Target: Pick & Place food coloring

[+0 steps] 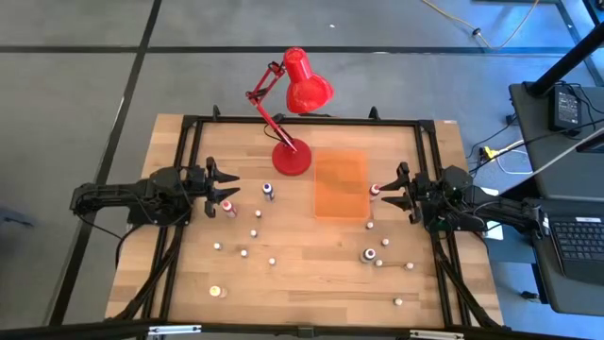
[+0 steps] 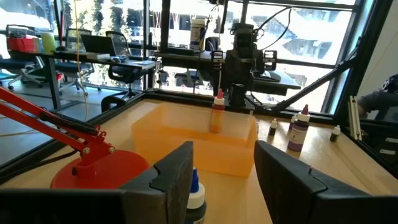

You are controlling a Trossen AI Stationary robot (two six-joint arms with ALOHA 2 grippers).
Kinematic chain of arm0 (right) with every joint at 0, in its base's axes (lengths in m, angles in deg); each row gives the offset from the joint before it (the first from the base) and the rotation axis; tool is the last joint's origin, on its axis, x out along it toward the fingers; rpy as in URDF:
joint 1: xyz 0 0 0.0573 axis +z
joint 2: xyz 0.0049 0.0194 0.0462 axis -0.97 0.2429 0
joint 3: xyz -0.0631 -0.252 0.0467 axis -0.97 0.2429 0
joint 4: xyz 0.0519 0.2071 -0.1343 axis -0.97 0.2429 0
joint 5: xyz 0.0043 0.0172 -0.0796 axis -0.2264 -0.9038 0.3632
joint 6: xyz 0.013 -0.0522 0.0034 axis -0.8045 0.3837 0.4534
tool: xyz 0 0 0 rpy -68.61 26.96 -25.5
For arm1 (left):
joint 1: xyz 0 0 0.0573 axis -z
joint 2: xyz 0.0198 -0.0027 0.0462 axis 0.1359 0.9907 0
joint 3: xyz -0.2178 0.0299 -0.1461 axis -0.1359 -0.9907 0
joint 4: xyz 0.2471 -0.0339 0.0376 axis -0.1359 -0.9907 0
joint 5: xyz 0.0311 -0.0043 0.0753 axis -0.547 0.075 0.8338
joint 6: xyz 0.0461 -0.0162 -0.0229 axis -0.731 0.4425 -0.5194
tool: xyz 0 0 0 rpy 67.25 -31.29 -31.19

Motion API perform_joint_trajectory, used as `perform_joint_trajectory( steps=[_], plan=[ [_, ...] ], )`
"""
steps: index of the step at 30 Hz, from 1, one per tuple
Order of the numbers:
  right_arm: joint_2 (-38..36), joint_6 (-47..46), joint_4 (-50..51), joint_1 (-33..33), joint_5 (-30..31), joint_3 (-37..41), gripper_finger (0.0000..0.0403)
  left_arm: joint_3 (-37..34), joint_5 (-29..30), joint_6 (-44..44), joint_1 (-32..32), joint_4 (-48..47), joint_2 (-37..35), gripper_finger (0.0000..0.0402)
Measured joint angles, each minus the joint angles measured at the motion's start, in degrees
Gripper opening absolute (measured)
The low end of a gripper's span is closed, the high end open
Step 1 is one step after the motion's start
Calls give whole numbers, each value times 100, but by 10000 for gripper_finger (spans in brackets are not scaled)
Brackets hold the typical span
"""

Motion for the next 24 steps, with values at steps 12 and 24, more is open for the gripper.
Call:
perform_joint_trajectory(
  steps=[12, 24],
  plan=[
    [-2, 0, 0, 1, 0, 0, 150, -1, 0, -2, 0, 0, 1, 165],
    [0, 0, 0, -2, -2, 0, 150, -2, 0, -2, 0, 0, 2, 162]
  ],
)
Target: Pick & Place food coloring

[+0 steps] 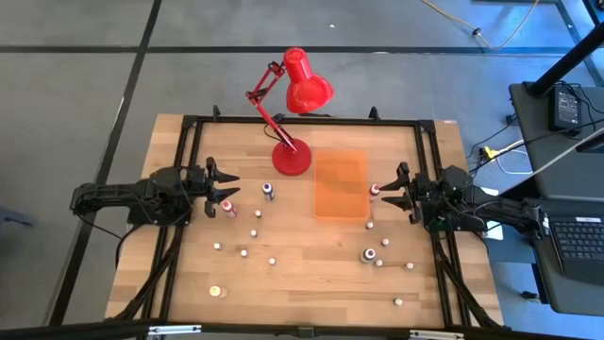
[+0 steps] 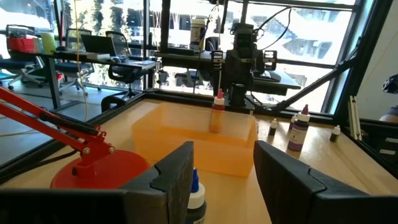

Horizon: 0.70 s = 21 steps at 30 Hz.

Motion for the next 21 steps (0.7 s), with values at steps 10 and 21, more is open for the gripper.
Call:
perform_joint_trajectory(
  steps=[10, 21],
  plan=[
    [-1, 0, 0, 0, 1, 0, 150, 1, 0, 2, 0, 0, -1, 162],
    [-1, 0, 1, 0, 2, -1, 150, 2, 0, 0, 0, 0, -1, 164]
  ],
)
